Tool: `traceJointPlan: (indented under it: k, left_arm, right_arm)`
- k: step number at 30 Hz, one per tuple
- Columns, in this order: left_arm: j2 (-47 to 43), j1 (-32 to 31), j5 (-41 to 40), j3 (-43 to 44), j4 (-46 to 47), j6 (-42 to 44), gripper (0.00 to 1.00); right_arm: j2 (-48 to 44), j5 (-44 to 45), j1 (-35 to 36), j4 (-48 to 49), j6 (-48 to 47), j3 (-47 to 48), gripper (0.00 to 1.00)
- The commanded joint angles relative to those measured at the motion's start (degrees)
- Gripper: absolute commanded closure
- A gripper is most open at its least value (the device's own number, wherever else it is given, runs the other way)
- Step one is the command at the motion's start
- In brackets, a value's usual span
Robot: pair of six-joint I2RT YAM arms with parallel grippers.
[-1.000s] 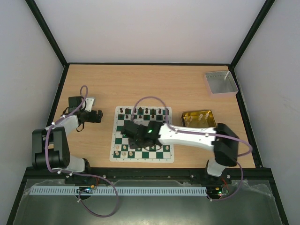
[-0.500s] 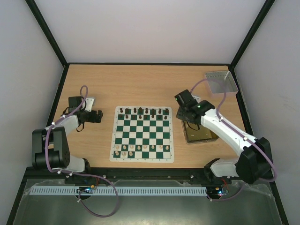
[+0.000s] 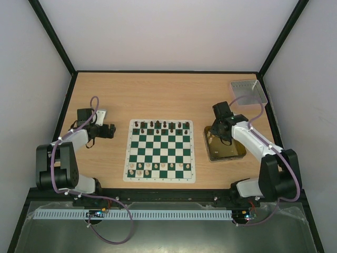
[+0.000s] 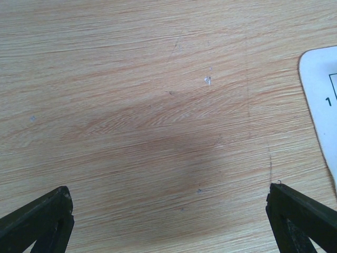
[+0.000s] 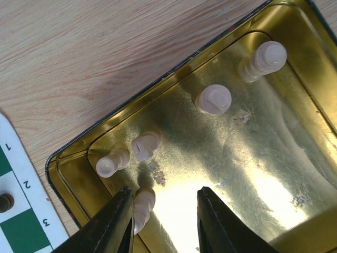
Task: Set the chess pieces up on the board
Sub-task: Pick up the chess piece from the storage box.
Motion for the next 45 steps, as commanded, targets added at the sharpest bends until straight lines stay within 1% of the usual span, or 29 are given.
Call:
traceJointPlan:
  k: [1, 5, 10, 14, 20, 27, 36, 45]
  left_arm:
    - [0.67, -0.05, 0.77, 0.49, -0.50, 0.73, 0.01]
    - [0.81, -0.14, 0.86, 0.63, -0.54, 0.79, 0.01]
    - [0.97, -0.23, 0.94, 0.66, -0.61, 0.81, 0.00]
    - [1.63, -0.26, 1.17, 0.98, -0.86, 0.81, 0.01]
    - [1.79, -0.32, 1.21, 1.04, -0.90, 0.81, 0.00]
    - [2.03, -0.49, 1.39, 1.22, -1.00, 0.96, 0.01]
    - [2.02, -0.49, 1.47, 1.18, -1.00, 0.98, 0.01]
    - [2.14, -0.54, 1.81, 1.24, -1.10, 1.08, 0.01]
  right_arm:
    - [1.65, -1.28, -0.81, 4.02, -0.32, -1.26, 0.69]
    - [2.57, -1.70, -0.88, 5.16, 0.16, -0.71, 0.69]
    - [1.34, 1.22, -1.12, 5.62, 1.98, -0.77, 0.69]
    - [1.48, 2.38, -2.82, 5.51, 2.44, -0.98, 0.69]
    - [0.21, 1.70, -6.54, 6.09, 3.28, -2.25, 0.69]
    - [1.04, 0.76, -8.84, 6.60, 3.10, -2.42, 0.69]
    - [3.05, -1.38, -10.03, 8.81, 3.77, -2.91, 0.69]
    - [4.22, -1.47, -10.27, 9.70, 3.71, -3.26, 0.69]
